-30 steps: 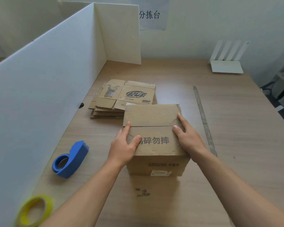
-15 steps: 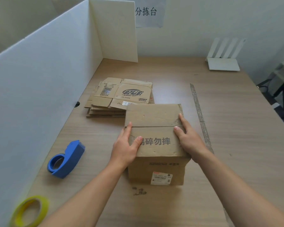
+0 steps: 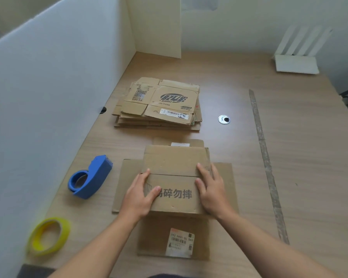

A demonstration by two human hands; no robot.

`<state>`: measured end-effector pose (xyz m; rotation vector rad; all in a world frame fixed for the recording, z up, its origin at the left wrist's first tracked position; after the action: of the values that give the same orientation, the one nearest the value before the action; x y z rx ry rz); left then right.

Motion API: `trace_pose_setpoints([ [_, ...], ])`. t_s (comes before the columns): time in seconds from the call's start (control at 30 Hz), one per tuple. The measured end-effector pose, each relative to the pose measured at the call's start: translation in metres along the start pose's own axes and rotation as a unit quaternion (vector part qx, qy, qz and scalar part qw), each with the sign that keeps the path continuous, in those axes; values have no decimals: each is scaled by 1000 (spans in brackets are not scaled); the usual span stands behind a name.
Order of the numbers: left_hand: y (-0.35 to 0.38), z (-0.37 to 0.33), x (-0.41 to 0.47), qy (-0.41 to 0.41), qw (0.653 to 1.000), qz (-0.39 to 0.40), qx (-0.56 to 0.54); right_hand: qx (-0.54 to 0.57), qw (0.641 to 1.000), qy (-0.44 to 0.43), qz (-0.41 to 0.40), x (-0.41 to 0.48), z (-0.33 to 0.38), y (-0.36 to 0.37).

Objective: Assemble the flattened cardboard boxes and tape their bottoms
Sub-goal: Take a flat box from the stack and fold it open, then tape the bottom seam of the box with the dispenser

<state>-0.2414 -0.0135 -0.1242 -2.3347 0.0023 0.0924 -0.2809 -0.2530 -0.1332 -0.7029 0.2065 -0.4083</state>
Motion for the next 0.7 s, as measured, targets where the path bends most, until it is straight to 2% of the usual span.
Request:
trace_pose_setpoints([
  [0.07,-1,2,4,7,1000,-1,6,-99,993,-56,-19,0,10,3],
  [0.13,-2,3,8,11,1000,-1,10,-178,970,-161,-41,-3,25,9],
  [0.2,-1,6,9,13,1000,3,17,-213,950,-229,-13,-10,38,21],
  [0.27,1,9,10,20,1000,4,18,-248,941,-228,22,-16,41,35],
  [0.43,-1,13,18,42,999,4,30,-293,933,-210,2,-19,45,46],
  [0.7,-8,29,39,86,996,18,5,-271,950,-158,1,-19,57,57],
])
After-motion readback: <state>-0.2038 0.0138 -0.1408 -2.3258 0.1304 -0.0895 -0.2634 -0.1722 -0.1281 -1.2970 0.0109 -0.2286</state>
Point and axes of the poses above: each hand's wrist, its own x-axis towards the middle knuckle, its own y-axis out of the palm, z = x × y, the point moved 3 cm from there along x, towards the middle knuckle, and after that the axes turned 14 degrees about -z, right-handed, at the moved point
